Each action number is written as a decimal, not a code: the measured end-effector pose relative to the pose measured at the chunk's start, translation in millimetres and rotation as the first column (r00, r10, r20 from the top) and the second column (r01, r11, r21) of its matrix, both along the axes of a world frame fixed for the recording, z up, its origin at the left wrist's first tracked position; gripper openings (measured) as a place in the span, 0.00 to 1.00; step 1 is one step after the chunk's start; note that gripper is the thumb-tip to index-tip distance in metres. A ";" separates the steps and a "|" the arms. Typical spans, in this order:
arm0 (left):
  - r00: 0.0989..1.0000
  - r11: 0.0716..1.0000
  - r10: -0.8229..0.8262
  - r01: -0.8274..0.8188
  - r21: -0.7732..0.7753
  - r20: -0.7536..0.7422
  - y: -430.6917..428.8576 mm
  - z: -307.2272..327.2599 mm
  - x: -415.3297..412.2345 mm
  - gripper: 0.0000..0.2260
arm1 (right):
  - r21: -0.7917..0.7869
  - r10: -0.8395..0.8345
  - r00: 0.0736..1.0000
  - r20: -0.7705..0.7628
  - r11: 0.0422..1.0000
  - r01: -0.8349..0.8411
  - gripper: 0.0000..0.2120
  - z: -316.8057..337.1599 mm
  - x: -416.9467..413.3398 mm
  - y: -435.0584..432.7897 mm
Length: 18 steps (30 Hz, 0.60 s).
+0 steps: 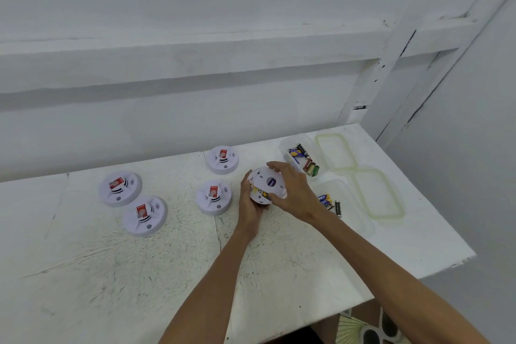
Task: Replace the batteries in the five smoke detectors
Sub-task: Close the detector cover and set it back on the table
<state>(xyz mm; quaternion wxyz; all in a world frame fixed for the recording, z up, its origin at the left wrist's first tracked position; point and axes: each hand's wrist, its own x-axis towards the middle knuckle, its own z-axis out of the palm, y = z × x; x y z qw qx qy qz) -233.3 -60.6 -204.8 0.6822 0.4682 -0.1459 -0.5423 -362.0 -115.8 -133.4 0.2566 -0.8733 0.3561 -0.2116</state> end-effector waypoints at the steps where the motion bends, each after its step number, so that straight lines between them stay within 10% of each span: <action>1: 1.000 1.000 -0.008 0.008 0.012 0.010 -0.4 -1.1 0.5 0.23 | -0.001 0.019 1.000 -0.016 1.000 -0.019 0.33 -0.5 1.3 0.3; 18: 1.000 0.999 -0.016 0.016 -0.029 0.014 1.7 -5.3 3.9 0.25 | 0.046 0.051 0.998 -0.038 0.998 -0.049 0.32 -4.2 8.0 -6.5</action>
